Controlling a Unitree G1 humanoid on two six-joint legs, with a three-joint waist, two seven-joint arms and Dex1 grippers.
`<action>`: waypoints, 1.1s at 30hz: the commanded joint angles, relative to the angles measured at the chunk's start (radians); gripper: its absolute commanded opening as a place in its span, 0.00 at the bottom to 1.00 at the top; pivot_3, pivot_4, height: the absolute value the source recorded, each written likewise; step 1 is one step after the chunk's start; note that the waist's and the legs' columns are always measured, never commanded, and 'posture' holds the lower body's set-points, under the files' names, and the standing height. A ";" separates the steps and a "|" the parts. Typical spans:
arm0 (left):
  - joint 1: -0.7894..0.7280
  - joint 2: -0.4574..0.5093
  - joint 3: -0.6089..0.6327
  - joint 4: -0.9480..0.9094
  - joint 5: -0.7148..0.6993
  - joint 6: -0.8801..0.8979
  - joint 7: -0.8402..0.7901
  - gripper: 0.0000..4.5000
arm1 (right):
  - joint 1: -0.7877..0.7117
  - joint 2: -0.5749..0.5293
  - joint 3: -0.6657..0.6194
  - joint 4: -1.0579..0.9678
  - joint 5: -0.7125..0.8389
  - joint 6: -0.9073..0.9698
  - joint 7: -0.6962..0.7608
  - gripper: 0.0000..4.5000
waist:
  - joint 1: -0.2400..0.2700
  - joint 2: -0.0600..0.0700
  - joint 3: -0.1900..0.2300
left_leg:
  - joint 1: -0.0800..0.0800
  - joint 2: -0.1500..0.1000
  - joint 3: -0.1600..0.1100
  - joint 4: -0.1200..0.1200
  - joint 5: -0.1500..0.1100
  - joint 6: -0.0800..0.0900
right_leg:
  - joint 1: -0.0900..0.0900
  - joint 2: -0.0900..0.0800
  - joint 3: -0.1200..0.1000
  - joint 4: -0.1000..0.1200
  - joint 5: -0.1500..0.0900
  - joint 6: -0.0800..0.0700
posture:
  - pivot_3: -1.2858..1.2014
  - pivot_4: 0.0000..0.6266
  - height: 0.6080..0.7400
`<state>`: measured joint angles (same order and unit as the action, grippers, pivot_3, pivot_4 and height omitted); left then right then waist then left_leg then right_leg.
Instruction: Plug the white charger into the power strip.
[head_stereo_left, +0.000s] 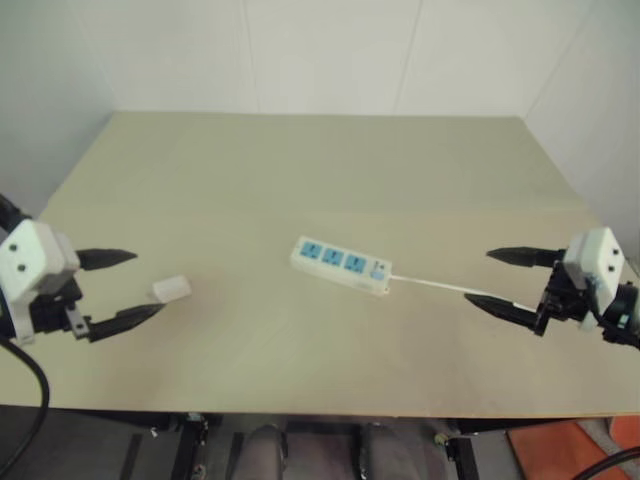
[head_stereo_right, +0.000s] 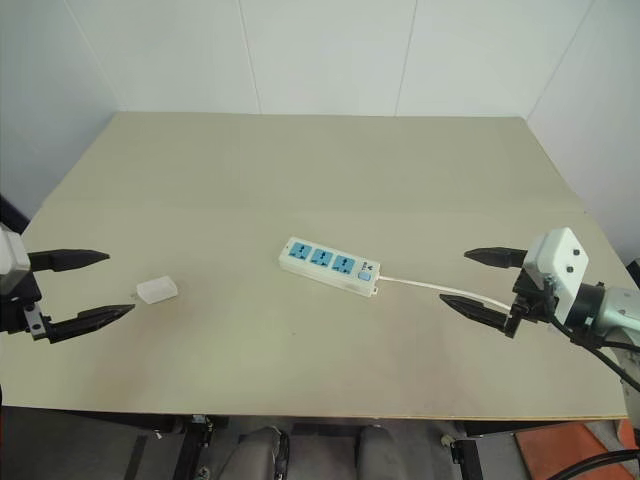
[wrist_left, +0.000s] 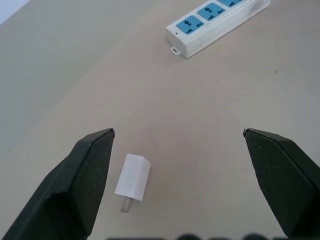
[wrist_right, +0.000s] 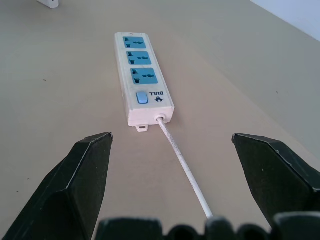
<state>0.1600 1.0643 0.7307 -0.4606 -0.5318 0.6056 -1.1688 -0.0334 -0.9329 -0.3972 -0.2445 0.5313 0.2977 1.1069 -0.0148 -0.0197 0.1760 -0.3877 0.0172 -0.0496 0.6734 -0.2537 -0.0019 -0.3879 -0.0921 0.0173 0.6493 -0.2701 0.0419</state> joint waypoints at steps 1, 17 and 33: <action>-0.009 0.005 0.010 0.000 -0.003 -0.030 -0.003 1.00 | -0.007 -0.003 -0.012 -0.024 0.004 -0.009 -0.006 0.99 | 0.000 0.000 0.000 | 0.000 0.000 0.000 0.000 0.000 0.000 | 0.000 0.000 0.000 0.000 0.000 0.000 | 0.52 0.24 1.00; -0.041 0.002 -0.036 0.015 -0.028 -0.058 0.002 1.00 | -0.102 0.134 0.137 0.020 -0.044 -0.069 -0.066 0.99 | -0.002 0.000 0.000 | 0.000 0.000 0.000 0.000 0.000 0.000 | 0.000 0.000 0.000 0.000 0.000 0.000 | 0.52 0.24 1.00; -0.139 -0.007 -0.147 0.053 -0.030 -0.085 0.013 1.00 | -0.376 0.391 0.400 0.370 -0.216 -0.343 -0.032 0.99 | -0.004 0.001 0.000 | 0.000 0.000 0.001 -0.003 0.000 0.000 | -0.002 0.000 0.001 0.000 0.000 0.000 | 0.52 0.24 1.00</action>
<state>0.0369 1.0536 0.5791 -0.4111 -0.5530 0.5414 -1.1595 -0.3794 -0.5486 -0.0003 0.1116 0.3194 0.0005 1.0602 -0.0184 -0.0190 0.1765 -0.3872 0.0172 -0.0491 0.6708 -0.2537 -0.0020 -0.3894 -0.0918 0.0179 0.6491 -0.2700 0.0418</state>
